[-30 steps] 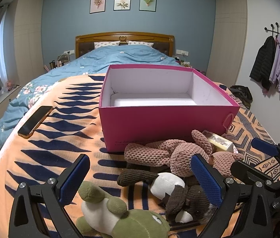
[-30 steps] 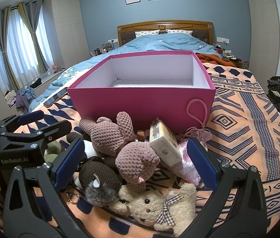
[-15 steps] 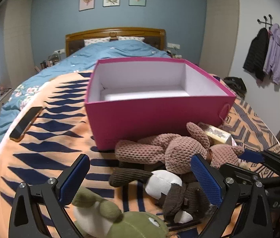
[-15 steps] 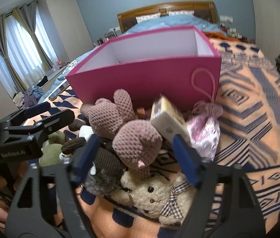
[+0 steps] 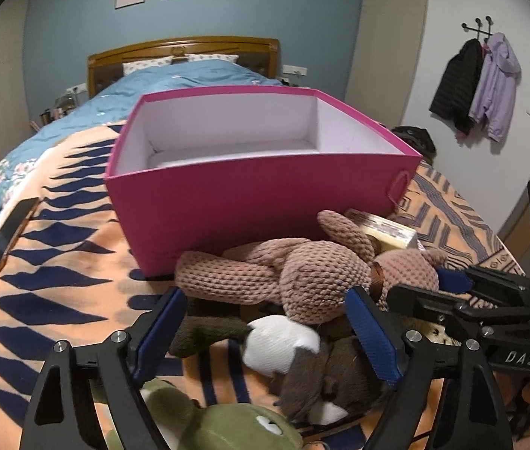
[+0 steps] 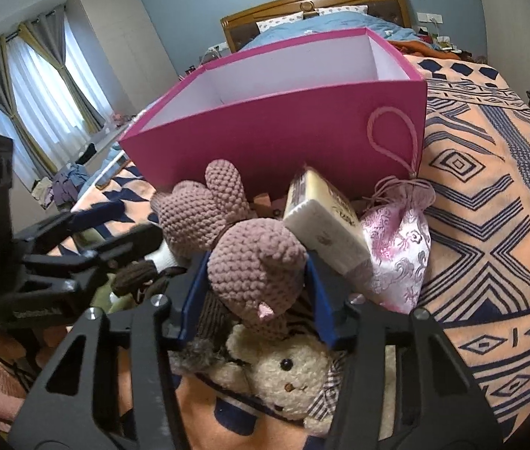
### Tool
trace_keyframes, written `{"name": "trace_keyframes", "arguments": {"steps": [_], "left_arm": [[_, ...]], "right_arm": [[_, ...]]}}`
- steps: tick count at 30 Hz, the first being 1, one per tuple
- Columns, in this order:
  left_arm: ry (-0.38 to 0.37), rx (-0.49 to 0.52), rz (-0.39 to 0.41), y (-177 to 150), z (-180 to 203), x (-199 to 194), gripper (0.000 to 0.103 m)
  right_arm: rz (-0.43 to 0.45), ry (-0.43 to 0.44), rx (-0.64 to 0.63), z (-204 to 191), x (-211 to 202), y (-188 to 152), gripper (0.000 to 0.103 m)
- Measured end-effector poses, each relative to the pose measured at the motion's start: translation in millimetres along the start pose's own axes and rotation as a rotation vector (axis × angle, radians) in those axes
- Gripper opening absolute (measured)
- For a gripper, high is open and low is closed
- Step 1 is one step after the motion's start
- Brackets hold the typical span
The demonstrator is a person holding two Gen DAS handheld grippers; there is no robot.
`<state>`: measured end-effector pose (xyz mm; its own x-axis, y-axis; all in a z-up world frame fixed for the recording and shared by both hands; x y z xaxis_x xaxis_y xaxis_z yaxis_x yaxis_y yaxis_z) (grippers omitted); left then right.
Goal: Organize objects
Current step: 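Close both grippers on the pink knitted bunny beside the magenta box, then lift the bunny over the magenta box and open both grippers to drop it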
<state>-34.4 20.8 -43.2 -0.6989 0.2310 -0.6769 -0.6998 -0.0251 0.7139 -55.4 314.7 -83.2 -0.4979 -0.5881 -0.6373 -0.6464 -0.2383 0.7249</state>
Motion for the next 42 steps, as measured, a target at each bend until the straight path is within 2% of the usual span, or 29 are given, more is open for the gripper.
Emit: {"name": "trace_keyframes", "arguments": {"steps": [1,5,8,14,18,27,35,42], "left_arm": [[-0.008,0.004,0.001,0.2,0.9,-0.4,0.079],[-0.072,0.012,0.0,0.9,2.6,-5.1,0.074],[-0.117,0.019,-0.008,1.6,3.1,-9.2,0.067],[-0.202,0.004,-0.001,7.9,-1.7,-20.9,0.059],[-0.229,-0.003,0.022,13.5,-2.3,-29.5,0.054],[-0.237,-0.027,0.067,33.8,-7.3,-45.7,0.052],[-0.206,0.008,0.14,69.8,-4.3,-63.7,0.052],[-0.192,0.019,0.173,100.8,-7.0,-60.1,0.052]], "right_arm": [[0.005,0.006,-0.001,0.0,-1.2,1.2,0.052],[0.031,0.024,-0.013,-1.5,-10.5,6.5,0.052],[0.051,0.046,-0.013,-2.0,-16.6,12.3,0.051],[0.08,0.118,-0.002,-4.1,-25.5,24.1,0.051],[0.104,0.134,-0.031,-12.3,-33.0,34.1,0.051],[0.155,0.152,-0.083,-24.4,-42.4,58.6,0.051],[0.246,0.168,-0.124,-32.7,-57.3,94.9,0.051],[0.293,0.177,-0.126,-28.6,-55.7,123.5,0.051]]}}
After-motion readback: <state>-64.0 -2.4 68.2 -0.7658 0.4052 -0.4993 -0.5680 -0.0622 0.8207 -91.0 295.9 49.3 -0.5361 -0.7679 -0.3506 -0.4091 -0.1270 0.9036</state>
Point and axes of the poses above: each gripper's, at about its wrist camera, not at the fingertips, and x roughly the way its jaws point, z to its right, y to its top, the point moved 1 cm from there along x, roughly the way its jaws point, and after that the axes turned 5 degrees about -x, right-handed, at the moved point
